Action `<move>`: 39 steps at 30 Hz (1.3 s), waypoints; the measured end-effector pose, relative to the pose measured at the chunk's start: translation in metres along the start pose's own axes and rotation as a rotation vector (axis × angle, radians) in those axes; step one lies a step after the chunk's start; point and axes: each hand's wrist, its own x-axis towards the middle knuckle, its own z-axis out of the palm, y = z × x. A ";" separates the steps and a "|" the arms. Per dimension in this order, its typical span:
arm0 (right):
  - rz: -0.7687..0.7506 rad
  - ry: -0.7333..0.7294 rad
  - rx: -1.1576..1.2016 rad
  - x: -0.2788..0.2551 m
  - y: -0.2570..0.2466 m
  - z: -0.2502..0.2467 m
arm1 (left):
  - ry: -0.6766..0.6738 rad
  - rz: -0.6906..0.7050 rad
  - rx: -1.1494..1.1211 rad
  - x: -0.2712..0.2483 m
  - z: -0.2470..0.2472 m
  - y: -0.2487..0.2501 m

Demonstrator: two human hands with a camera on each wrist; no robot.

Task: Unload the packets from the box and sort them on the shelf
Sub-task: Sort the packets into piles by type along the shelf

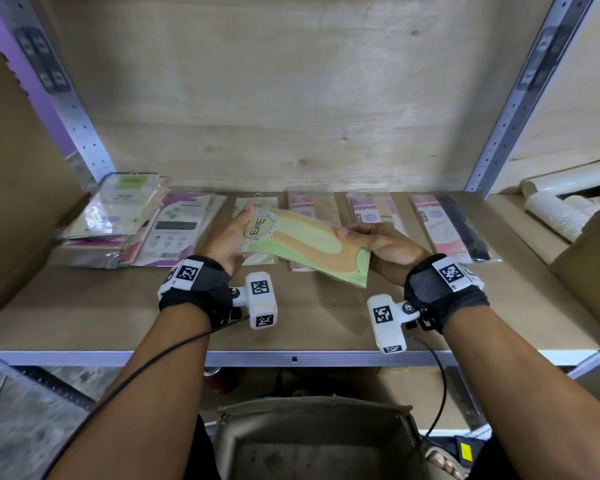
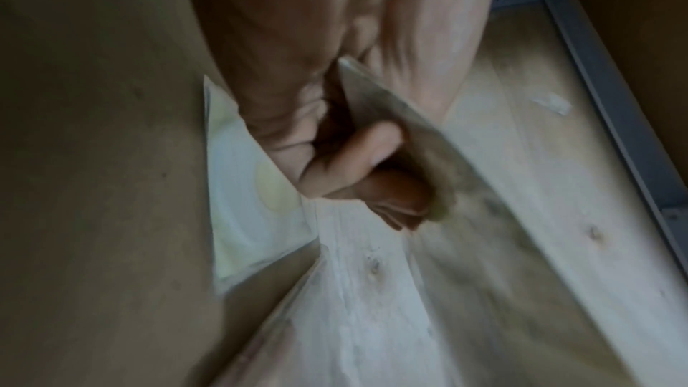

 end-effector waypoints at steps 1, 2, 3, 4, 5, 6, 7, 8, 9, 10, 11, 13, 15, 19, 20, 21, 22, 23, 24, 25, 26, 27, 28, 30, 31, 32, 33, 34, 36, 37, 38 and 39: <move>0.013 -0.001 -0.003 0.000 -0.001 0.000 | 0.002 0.004 0.000 0.000 0.000 -0.001; 0.026 0.000 -0.009 0.000 -0.002 -0.001 | 0.014 0.023 0.006 -0.001 0.001 -0.001; 0.039 0.004 -0.012 0.000 -0.003 -0.002 | 0.032 0.049 -0.003 -0.001 0.001 -0.001; 0.053 0.013 -0.010 0.000 -0.004 -0.004 | 0.047 0.068 -0.035 0.001 0.001 0.000; 0.066 0.026 -0.001 0.000 -0.005 -0.006 | 0.059 0.079 -0.067 0.003 -0.001 0.001; 0.081 0.041 0.014 0.001 -0.005 -0.007 | 0.066 0.087 -0.097 0.003 -0.002 0.003; 0.096 0.059 0.038 0.002 -0.005 -0.007 | 0.064 0.093 -0.121 0.004 -0.004 0.004; 0.103 0.077 0.070 0.003 -0.006 -0.007 | 0.045 0.093 -0.136 0.003 -0.004 0.005; 0.102 0.092 0.105 0.004 -0.007 -0.005 | 0.013 0.086 -0.136 0.002 -0.003 0.004; 0.097 0.101 0.138 0.005 -0.007 -0.003 | -0.030 0.074 -0.121 -0.001 -0.001 0.004; 0.092 0.102 0.168 0.005 -0.007 0.000 | -0.082 0.060 -0.095 -0.003 0.003 0.002; 0.088 0.089 0.208 0.006 -0.006 0.007 | -0.191 0.037 -0.029 -0.007 0.013 -0.002; 0.089 0.072 0.211 0.007 -0.004 0.013 | -0.257 0.039 0.023 -0.008 0.022 -0.007; 0.107 0.078 0.207 0.009 -0.004 0.020 | -0.175 0.107 0.075 -0.007 0.027 -0.010; 0.115 0.084 0.212 0.009 -0.004 0.020 | -0.137 0.116 0.056 -0.006 0.026 -0.010; 0.124 0.087 0.214 0.010 -0.004 0.019 | -0.100 0.121 0.034 -0.005 0.024 -0.010; 0.134 0.085 0.209 0.010 -0.004 0.018 | -0.068 0.125 0.016 -0.004 0.022 -0.009; 0.143 0.085 0.192 0.011 -0.004 0.018 | -0.043 0.129 0.003 -0.003 0.020 -0.009; 0.151 0.085 0.168 0.011 -0.004 0.018 | -0.025 0.135 -0.005 -0.002 0.018 -0.008; 0.155 0.087 0.146 0.011 -0.004 0.018 | -0.013 0.141 -0.011 -0.001 0.017 -0.008; 0.155 0.090 0.131 0.011 -0.004 0.019 | -0.006 0.144 -0.019 0.000 0.016 -0.008; 0.153 0.093 0.125 0.012 -0.004 0.019 | -0.006 0.143 -0.034 0.000 0.015 -0.007; 0.148 0.095 0.124 0.012 -0.004 0.020 | -0.008 0.137 -0.055 0.001 0.014 -0.007; 0.129 0.098 0.119 0.012 -0.005 0.022 | -0.005 0.121 -0.087 0.002 0.012 -0.007; 0.117 0.099 0.116 0.011 -0.005 0.024 | 0.001 0.117 -0.086 0.003 0.012 -0.008; 0.107 0.099 0.115 0.011 -0.004 0.025 | 0.008 0.113 -0.080 0.003 0.012 -0.008; 0.098 0.098 0.114 0.011 -0.004 0.026 | 0.015 0.109 -0.075 0.004 0.012 -0.008; 0.091 0.097 0.113 0.011 -0.004 0.027 | 0.022 0.102 -0.071 0.004 0.012 -0.008; 0.083 0.102 0.102 0.010 -0.003 0.028 | 0.038 0.085 -0.055 0.003 0.013 -0.008; 0.077 0.105 0.095 0.010 -0.003 0.028 | 0.040 0.076 -0.039 0.003 0.013 -0.007; 0.071 0.108 0.092 0.010 -0.003 0.028 | 0.027 0.066 -0.018 0.001 0.013 -0.006; 0.065 0.112 0.089 0.010 -0.002 0.027 | -0.001 0.056 0.010 0.000 0.011 -0.005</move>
